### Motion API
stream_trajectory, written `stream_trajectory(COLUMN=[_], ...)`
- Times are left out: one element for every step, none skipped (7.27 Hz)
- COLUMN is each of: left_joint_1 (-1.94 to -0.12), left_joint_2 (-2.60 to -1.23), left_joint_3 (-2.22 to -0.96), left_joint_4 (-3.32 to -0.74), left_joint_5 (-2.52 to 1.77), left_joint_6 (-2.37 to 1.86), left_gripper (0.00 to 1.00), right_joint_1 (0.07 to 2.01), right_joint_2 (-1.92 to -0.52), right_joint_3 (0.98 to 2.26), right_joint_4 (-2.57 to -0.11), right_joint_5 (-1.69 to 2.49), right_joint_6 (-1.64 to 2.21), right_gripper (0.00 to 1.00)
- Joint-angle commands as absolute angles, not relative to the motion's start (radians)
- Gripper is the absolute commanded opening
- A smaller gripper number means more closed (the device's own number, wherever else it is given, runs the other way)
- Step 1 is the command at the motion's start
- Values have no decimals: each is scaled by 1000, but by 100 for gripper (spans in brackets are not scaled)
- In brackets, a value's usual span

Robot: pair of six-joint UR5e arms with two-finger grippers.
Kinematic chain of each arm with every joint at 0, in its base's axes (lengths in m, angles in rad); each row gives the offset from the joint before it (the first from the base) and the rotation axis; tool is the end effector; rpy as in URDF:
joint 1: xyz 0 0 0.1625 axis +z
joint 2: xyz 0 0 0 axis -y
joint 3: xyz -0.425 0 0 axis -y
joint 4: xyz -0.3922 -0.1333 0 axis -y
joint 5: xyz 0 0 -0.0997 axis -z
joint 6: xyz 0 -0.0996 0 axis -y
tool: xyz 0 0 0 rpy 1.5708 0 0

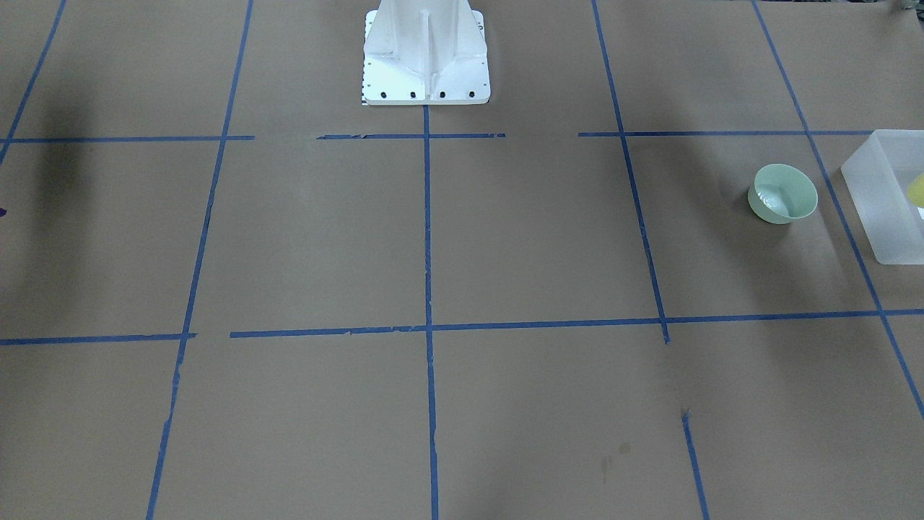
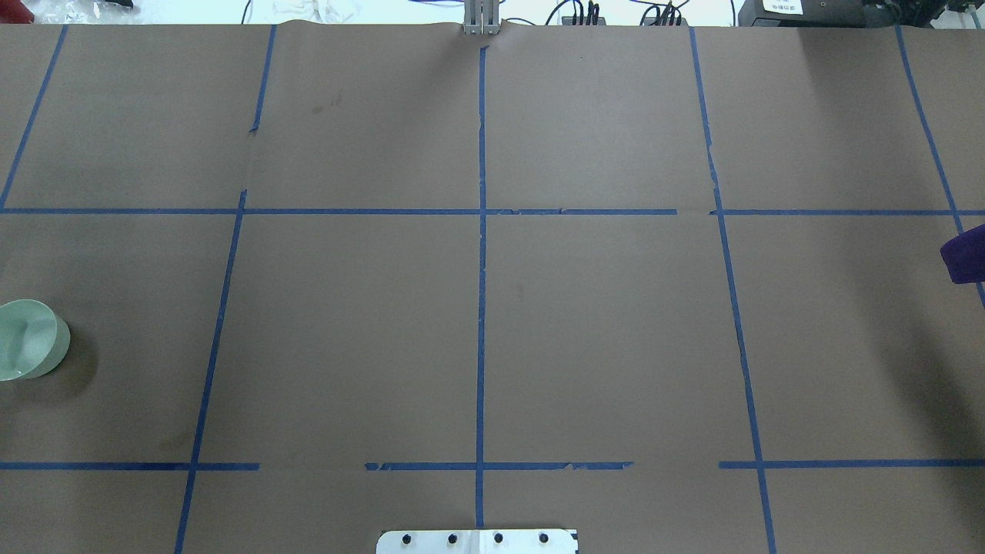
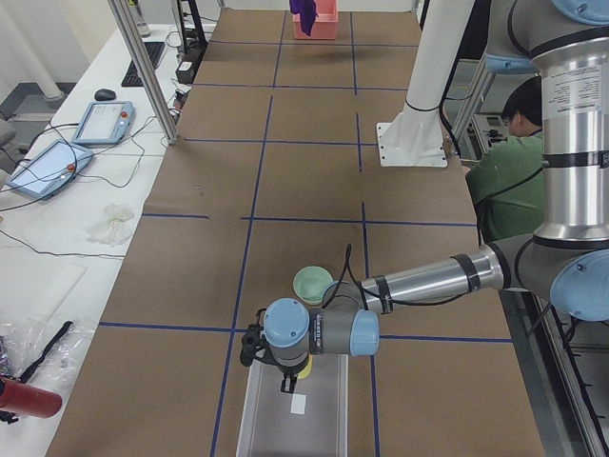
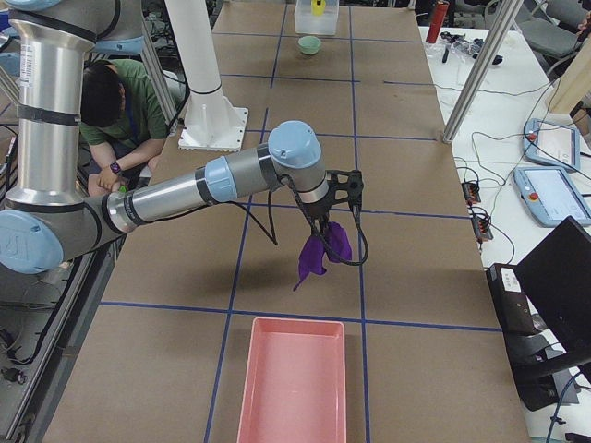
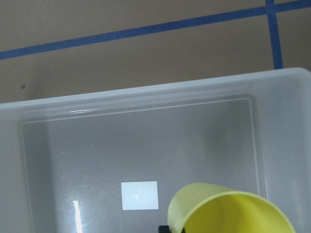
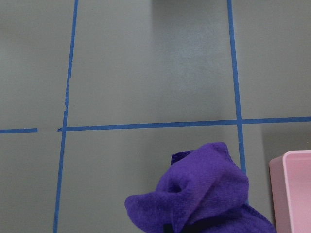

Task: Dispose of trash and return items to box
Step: 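Lower the yellow cup into the clear bin and open the left gripper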

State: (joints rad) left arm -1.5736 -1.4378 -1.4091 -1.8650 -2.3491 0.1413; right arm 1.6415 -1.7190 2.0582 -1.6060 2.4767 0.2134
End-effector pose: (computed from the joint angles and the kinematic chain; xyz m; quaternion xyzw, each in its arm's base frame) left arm -0.0645 -0.4184 0.7686 0.0271 0.3784 0.0639 0.9230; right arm 0.0845 -0.4157 0.4811 0.1050 -0.4412 0.0602 0.8892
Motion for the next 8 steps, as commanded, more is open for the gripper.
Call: stream_trajectory(left_joint_1=[-1571, -1571, -1569, -1569, -1569, -1569, -1569, -1568], left_joint_2=[-1440, -1440, -1442, -1442, -1442, -1446, -1465, -1468], left_joint_3=[-1398, -1367, -1356, -1356, -1359, -1368, -1415, -1502], left_joint_4=[-1881, -1931, -1948, -1950, -1951, -1954, -1945, -1933], left_joint_5=[-2393, -2401, -2401, -2401, -2401, -2401, -2398, -2393], left_joint_6=[140, 140, 137, 137, 137, 133, 121, 77], left_gripper=[0, 0, 22, 50, 64, 66, 70, 77], right_joint_1=[1705, 1715, 1723, 1730, 1732, 1736, 1743, 1749], right_joint_2=[-1718, -1718, -1720, -1718, -1718, -1720, -1720, -1724], right_joint_3=[2049, 2048, 2040, 2036, 2036, 2031, 2016, 1999], right_joint_4=[-1696, -1704, -1704, -1704, -1706, -1706, -1707, -1707], right_joint_5=[2471, 2468, 2468, 2468, 2468, 2468, 2468, 2468], right_joint_6=[59, 45, 38, 31, 29, 28, -1, -27], right_gripper=[0, 0, 0, 0, 0, 0, 0, 0])
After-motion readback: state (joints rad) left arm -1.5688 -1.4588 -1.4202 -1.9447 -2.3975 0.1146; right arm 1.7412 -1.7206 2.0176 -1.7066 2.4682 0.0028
